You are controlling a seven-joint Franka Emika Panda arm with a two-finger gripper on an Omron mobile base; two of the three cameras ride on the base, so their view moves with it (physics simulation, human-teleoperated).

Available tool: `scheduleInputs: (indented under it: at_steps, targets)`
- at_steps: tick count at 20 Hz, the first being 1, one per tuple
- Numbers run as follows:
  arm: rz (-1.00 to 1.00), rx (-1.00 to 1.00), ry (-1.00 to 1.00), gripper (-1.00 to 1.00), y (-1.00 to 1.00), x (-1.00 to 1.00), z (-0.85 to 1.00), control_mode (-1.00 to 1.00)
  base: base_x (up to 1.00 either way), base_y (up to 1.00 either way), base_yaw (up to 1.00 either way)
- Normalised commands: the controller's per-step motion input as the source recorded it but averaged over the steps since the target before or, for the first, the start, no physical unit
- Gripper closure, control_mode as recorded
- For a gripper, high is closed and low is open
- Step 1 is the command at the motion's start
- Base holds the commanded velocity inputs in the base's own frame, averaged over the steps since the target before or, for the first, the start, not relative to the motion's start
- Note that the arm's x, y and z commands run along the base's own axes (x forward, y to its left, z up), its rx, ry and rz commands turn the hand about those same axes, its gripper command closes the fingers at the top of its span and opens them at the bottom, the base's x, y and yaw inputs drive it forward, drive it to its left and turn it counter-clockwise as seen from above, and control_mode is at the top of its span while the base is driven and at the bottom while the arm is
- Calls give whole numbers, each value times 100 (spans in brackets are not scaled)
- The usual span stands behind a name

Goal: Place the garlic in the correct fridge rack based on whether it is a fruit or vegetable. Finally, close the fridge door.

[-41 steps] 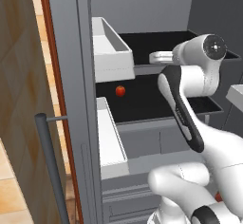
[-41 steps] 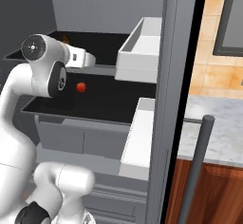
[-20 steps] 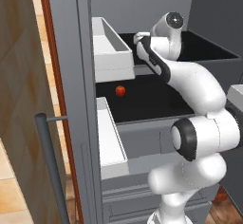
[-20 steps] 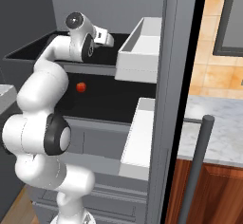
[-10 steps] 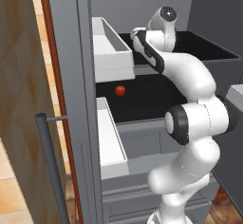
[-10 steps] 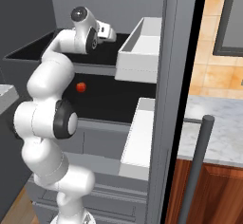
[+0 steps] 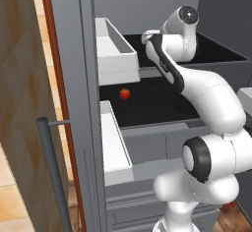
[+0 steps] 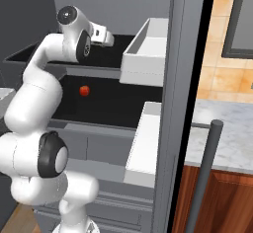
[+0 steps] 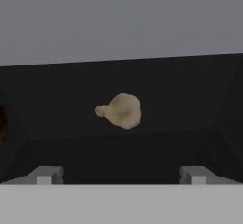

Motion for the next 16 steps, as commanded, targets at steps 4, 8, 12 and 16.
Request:
scheduleInputs:
  at_steps: [4, 8, 12, 16]
  targets:
    - [0, 0, -10, -100, 16, -100, -1, -100, 0, 0, 0]
    - [0, 0, -5, -100, 6, -100, -11, -100, 0, 0, 0]
    - [0, 2, 2, -100, 0, -100, -21, -100, 0, 0, 0]
    - [0, 0, 21, -100, 0, -100, -65, -100, 0, 0, 0]
